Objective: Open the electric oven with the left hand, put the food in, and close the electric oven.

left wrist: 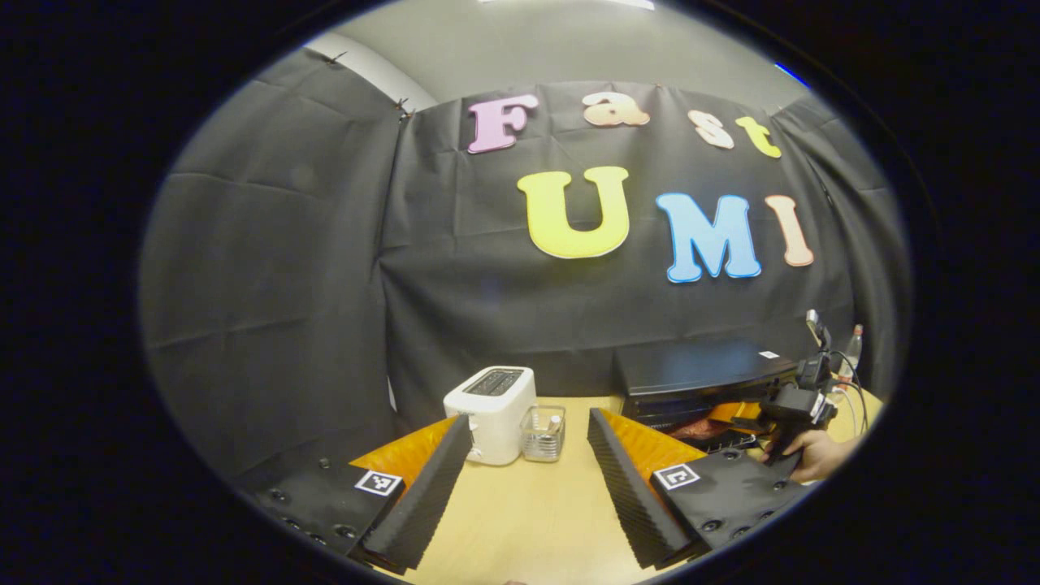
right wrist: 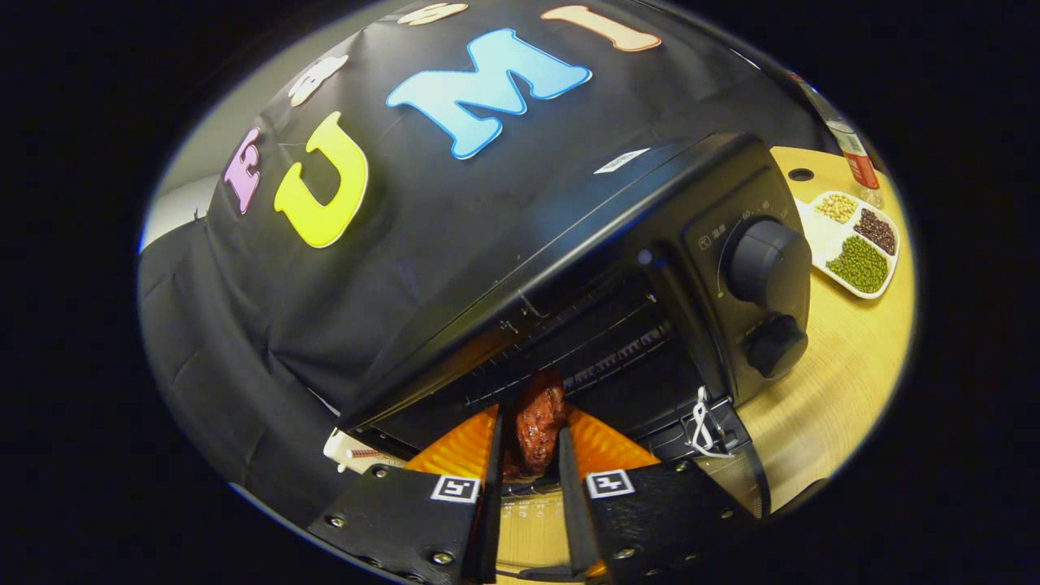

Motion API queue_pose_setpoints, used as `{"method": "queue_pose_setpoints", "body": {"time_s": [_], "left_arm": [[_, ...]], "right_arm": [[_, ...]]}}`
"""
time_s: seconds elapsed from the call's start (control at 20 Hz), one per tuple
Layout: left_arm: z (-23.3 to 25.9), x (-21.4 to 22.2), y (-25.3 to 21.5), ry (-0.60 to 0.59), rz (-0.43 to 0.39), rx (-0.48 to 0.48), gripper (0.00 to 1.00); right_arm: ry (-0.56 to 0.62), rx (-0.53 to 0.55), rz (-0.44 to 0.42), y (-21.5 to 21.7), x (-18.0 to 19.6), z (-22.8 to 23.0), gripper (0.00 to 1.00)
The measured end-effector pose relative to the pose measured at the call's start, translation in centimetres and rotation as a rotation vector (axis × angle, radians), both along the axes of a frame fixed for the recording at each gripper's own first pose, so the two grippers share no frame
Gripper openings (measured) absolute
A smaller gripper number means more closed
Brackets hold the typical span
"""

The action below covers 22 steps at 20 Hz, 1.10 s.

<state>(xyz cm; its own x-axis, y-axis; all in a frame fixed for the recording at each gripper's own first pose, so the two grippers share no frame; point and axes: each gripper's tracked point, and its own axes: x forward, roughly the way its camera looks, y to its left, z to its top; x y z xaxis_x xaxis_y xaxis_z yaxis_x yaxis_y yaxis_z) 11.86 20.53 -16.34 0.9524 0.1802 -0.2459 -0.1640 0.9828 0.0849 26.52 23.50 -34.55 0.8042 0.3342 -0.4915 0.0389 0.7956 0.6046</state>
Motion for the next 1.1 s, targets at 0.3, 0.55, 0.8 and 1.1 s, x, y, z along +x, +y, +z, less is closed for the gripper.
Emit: {"method": "queue_pose_setpoints", "body": {"time_s": [0.3,0.55,0.8,1.1], "left_arm": [[0.1,-0.3,-1.6,-0.004,-0.026,-0.007,1.0],[0.4,-0.5,-4.4,-0.018,-0.067,-0.02,0.96],[-0.3,-0.9,-8.0,-0.014,-0.117,-0.034,0.97],[-3.7,-1.2,-13.1,0.044,-0.18,-0.077,0.95]], "right_arm": [[-0.009,-0.124,-0.024,-3.4,0.0,0.0,0.98],[-0.114,-0.211,0.058,-4.5,-3.0,4.4,0.98],[-0.242,-0.287,0.123,-6.0,-7.4,10.3,0.98],[-0.366,-0.351,0.11,-10.3,-12.1,16.9,0.98]]}}
